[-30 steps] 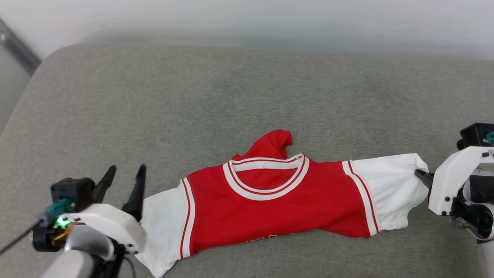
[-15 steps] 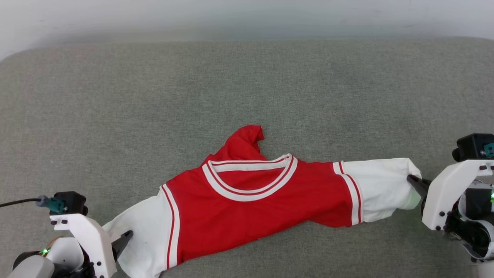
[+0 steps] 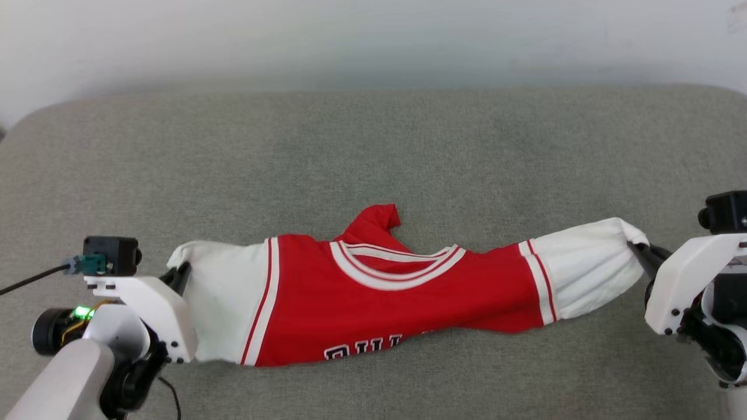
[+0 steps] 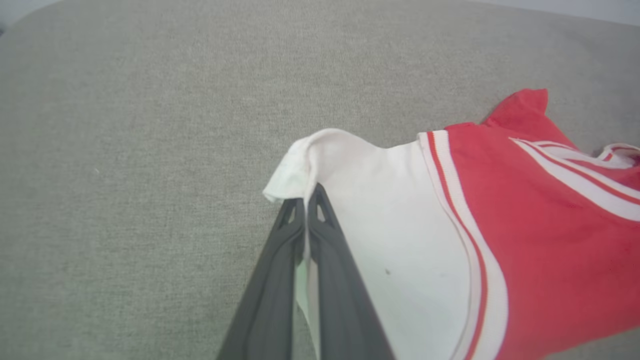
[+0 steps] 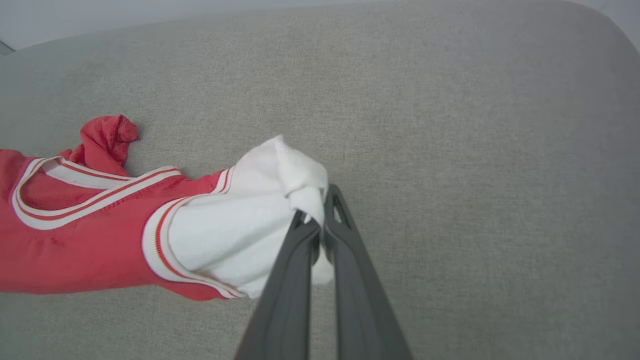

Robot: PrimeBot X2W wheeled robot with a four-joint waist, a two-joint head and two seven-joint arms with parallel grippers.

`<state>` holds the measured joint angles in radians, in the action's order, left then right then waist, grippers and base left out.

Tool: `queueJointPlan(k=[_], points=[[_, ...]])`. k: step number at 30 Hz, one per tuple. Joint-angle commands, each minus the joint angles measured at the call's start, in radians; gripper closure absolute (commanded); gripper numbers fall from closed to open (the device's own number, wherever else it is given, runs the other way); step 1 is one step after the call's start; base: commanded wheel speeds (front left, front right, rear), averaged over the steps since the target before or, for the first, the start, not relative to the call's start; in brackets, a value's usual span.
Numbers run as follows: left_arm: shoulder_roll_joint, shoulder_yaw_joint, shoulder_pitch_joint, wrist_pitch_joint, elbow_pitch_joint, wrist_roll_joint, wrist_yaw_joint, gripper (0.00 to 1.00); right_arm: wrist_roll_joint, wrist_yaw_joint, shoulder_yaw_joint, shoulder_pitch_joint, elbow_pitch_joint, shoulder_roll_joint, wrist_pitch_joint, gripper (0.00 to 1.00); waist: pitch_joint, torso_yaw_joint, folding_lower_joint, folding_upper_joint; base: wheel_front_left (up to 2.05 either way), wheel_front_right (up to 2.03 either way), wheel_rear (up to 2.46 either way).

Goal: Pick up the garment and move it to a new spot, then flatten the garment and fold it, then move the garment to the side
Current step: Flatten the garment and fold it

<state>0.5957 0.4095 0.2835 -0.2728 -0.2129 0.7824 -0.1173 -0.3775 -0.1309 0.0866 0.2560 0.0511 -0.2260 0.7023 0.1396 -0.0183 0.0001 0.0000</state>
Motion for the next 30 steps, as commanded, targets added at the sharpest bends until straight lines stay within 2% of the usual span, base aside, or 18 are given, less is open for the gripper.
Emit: queueJointPlan(k=[1, 7, 11, 12, 19, 25, 30], points=[[-0.005, -0.004, 0.02, 0.013, 0.007, -0.008, -0.006, 1.0, 0.01, 0.0, 0.004, 0.02, 0.001, -0.012, -0.017, 1.0, -0.026, 0.012, -0.0001, 0.0, 0.0, 0.0, 0.0], [-0.03, -0.004, 0.208, 0.063, 0.0, -0.069, 0.001, 1.0, 0.066, 0.0, 0.009, 0.111, 0.039, -0.032, -0.085, 1.0, -0.052, 0.038, -0.0001, 0.0, 0.0, 0.0, 0.0], [-0.055, 0.025, 0.38, 0.054, -0.048, -0.12, 0.028, 1.0, 0.093, 0.0, 0.002, 0.232, 0.071, -0.04, -0.124, 1.0, -0.02, 0.042, -0.0001, 0.0, 0.0, 0.0, 0.0], [-0.065, 0.026, 0.521, 0.065, -0.085, -0.153, 0.043, 1.0, 0.111, 0.0, -0.017, 0.347, 0.089, -0.055, -0.146, 1.0, 0.035, 0.038, -0.0001, 0.0, 0.0, 0.0, 0.0], [-0.086, 0.017, 0.856, 0.13, -0.193, -0.235, 0.065, 1.0, 0.152, 0.0, -0.06, 0.675, 0.168, -0.086, -0.227, 1.0, 0.199, 0.018, -0.0001, 0.0, 0.0, 0.0, 0.0], [-0.098, 0.002, 1.1, 0.219, -0.281, -0.288, 0.08, 1.0, 0.2, 0.0, -0.109, 0.963, 0.25, -0.107, -0.319, 1.0, 0.332, 0.001, -0.0001, 0.0, 0.0, 0.0, 0.0], [-0.109, -0.021, 1.245, 0.304, -0.354, -0.299, 0.089, 1.0, 0.226, 0.0, -0.156, 1.17, 0.349, -0.108, -0.411, 1.0, 0.391, -0.015, -0.0001, 0.0, 0.0, 0.0, 0.0]])
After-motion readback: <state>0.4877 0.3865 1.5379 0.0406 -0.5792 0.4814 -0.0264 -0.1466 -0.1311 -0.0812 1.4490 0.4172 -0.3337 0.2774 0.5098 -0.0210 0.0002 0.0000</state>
